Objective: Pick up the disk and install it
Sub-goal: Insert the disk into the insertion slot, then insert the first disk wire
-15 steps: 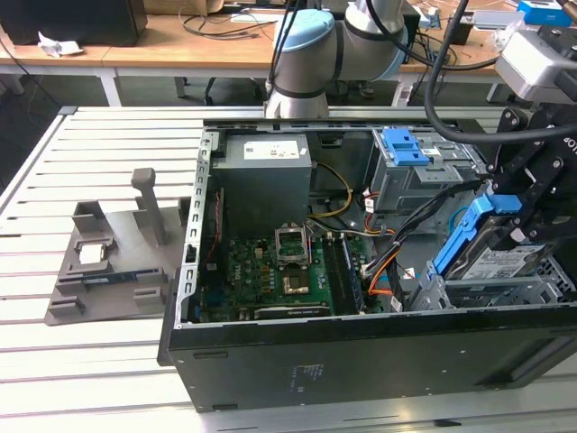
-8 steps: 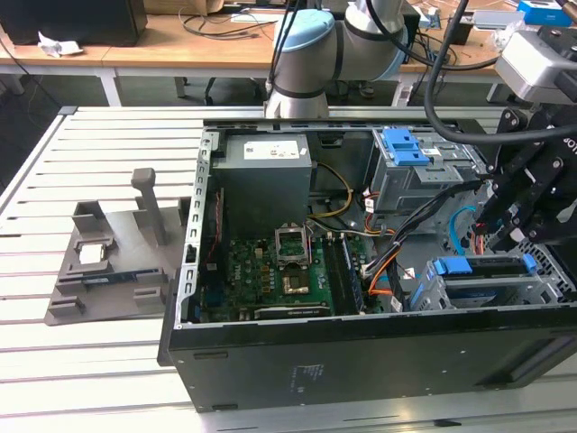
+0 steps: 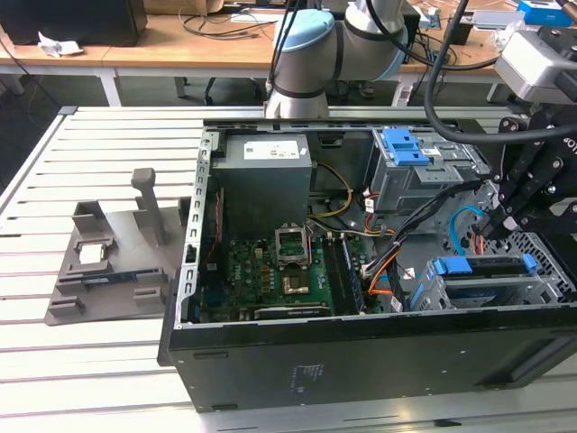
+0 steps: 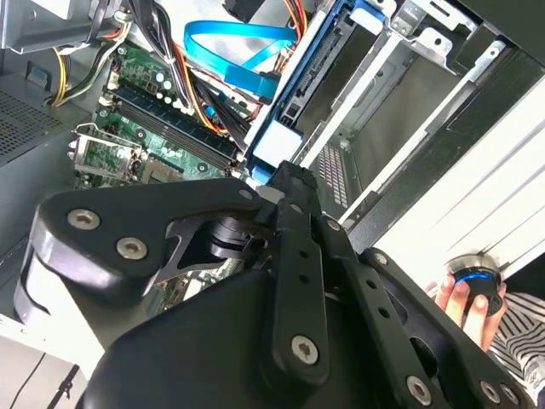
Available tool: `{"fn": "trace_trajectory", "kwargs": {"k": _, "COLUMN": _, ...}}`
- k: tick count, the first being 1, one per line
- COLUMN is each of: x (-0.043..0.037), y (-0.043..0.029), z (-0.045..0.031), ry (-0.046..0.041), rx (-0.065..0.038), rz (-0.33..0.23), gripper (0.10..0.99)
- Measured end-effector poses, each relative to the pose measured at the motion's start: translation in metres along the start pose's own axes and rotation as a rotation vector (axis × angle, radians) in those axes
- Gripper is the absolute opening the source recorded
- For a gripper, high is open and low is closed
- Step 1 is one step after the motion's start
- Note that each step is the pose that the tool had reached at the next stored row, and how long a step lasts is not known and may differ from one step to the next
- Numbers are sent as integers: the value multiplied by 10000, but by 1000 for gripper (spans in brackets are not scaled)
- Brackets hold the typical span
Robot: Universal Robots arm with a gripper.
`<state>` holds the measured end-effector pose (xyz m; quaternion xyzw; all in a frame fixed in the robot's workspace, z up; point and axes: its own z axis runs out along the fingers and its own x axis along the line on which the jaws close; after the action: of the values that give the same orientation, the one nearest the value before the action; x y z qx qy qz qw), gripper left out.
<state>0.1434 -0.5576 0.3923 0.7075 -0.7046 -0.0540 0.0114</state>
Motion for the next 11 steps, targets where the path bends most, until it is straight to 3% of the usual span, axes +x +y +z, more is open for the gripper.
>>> {"fn": "trace_trajectory", "kwargs": {"k": 6, "x": 0, "y": 0, "z": 1, "ry": 0, "rx": 0, "rz": 0, "gripper": 106}}
{"fn": "trace_trajectory", "kwargs": {"k": 9, "x": -126, "y": -219, "z": 3, "ry": 8, "rx": -35, "rz": 3, "gripper": 106}}
{"fn": "trace_trajectory", "kwargs": {"k": 11, "x": -201, "y": -294, "z": 12, "ry": 19, "rx": -46, "rz": 5, "gripper": 106}}
